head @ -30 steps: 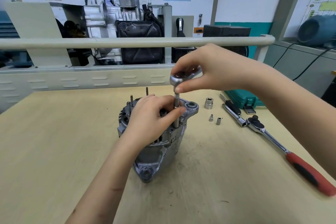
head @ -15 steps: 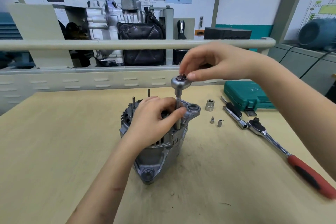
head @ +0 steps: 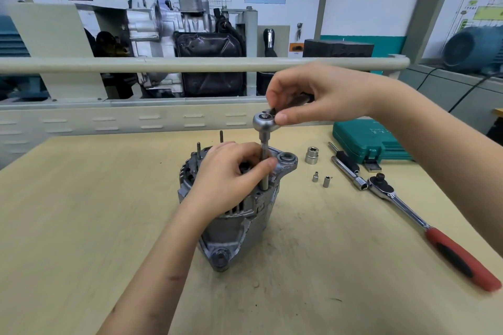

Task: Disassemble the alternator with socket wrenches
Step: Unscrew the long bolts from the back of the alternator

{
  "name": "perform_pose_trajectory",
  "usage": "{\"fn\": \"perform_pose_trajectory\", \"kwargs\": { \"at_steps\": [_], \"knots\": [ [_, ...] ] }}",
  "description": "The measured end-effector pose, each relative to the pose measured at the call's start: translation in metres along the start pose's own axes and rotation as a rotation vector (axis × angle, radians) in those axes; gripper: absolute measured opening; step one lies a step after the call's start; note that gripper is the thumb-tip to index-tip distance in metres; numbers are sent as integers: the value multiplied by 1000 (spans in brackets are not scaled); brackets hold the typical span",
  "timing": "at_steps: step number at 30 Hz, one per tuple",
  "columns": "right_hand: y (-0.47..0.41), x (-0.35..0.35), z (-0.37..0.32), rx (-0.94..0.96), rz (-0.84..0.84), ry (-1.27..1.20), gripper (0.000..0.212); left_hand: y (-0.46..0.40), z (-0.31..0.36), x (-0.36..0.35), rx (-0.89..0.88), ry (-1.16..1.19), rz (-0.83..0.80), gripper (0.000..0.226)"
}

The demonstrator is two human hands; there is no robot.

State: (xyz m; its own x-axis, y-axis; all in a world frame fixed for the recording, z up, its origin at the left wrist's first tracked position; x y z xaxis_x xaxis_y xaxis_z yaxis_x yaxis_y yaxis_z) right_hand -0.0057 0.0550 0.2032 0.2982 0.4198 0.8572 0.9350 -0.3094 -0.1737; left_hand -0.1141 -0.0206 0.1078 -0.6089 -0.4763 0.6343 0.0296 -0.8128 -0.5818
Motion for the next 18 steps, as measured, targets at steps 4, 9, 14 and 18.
{"fn": "perform_pose_trajectory", "kwargs": {
  "at_steps": [4,9,14,18],
  "knots": [
    [2,1,0,-22,22,-5,26,1,3,3,22,174,44,12],
    [-1,3,-2,-21,58,53,22,-11,16,14,-24,435,181,13],
    [1,14,-13,47,216,-10,25,-28,40,27,-67,589,261,9],
    [3,31,-27,98,269,-103,24,-48,57,43,-34,771,346,20]
  ]
}}
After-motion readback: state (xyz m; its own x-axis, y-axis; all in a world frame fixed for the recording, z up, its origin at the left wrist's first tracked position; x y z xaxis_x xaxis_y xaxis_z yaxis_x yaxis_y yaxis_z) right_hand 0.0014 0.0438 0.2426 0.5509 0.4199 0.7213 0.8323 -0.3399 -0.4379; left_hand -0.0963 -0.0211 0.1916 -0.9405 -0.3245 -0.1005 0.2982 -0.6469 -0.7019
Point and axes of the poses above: each hand's wrist, its own y-axis away from the middle knuckle, its own x-axis out of the back of the hand, z = x × y, the point moved 4 cm from there along -y, towards the middle knuckle, and after that the axes turned 4 degrees about -x, right-handed, at the moved point
